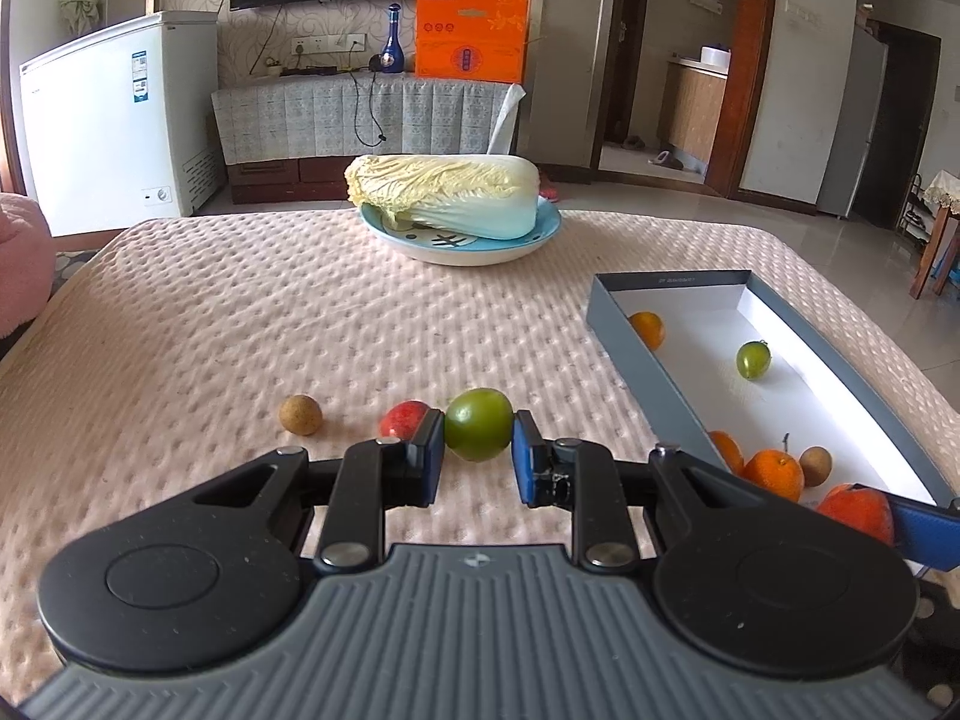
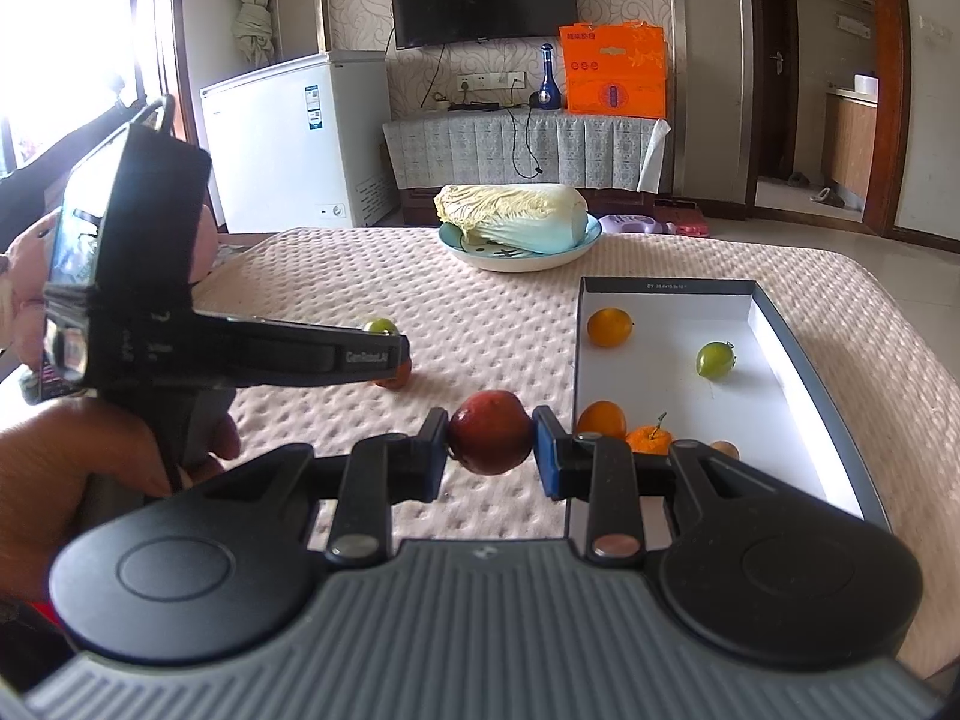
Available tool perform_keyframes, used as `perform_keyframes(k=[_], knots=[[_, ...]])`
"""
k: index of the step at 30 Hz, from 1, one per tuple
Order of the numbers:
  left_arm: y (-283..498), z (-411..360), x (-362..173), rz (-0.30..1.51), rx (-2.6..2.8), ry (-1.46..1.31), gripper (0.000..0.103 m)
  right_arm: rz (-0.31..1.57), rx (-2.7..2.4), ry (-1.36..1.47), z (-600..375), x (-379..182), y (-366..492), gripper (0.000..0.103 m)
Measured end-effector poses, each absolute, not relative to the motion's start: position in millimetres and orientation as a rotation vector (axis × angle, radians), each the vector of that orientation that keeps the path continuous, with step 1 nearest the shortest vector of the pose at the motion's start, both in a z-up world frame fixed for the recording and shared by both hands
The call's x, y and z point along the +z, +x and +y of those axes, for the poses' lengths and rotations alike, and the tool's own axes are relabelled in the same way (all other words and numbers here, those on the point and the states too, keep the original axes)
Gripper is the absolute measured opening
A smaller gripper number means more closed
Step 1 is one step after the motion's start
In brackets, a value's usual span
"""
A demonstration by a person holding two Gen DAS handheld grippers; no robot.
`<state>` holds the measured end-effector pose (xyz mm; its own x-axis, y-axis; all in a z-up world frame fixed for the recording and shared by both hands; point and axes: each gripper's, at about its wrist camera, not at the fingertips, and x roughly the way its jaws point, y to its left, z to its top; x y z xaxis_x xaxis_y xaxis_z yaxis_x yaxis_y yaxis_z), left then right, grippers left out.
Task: Organize fruits
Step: 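Carry the green tomato and red apple over the box lid with both grippers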
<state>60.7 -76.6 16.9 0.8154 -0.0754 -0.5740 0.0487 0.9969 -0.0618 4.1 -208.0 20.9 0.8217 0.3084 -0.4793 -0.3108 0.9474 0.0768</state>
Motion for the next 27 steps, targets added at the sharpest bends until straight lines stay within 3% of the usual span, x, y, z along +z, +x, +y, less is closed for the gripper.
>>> perform_keyframes(k=[27], knots=[[68.5, -163.6, 18.6, 0.550, -0.231, 0.071, 0.028, 0.522, 0.231, 0.024, -256.6, 18.5, 0.3, 0.033]])
